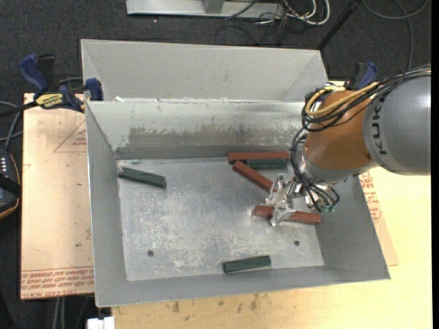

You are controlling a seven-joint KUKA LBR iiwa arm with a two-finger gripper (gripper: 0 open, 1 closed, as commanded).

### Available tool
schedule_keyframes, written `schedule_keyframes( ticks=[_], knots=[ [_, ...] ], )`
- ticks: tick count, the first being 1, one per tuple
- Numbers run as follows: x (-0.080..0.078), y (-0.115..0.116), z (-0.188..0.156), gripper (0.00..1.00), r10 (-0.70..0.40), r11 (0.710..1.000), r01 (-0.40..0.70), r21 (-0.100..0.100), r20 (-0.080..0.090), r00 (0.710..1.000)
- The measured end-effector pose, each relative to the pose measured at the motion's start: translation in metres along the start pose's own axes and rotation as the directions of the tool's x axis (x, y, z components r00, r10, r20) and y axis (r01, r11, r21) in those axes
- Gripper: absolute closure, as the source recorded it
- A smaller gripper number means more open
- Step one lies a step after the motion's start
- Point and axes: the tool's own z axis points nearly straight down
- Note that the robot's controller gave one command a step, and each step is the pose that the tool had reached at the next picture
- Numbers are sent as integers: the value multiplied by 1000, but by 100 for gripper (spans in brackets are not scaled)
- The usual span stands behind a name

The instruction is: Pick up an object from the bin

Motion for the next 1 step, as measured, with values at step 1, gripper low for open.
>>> schedule_keyframes(
  ticks=[1],
  knots=[
    [0, 0, 0, 100, 0, 1000, 0, 0, 0, 1000]
  ],
)
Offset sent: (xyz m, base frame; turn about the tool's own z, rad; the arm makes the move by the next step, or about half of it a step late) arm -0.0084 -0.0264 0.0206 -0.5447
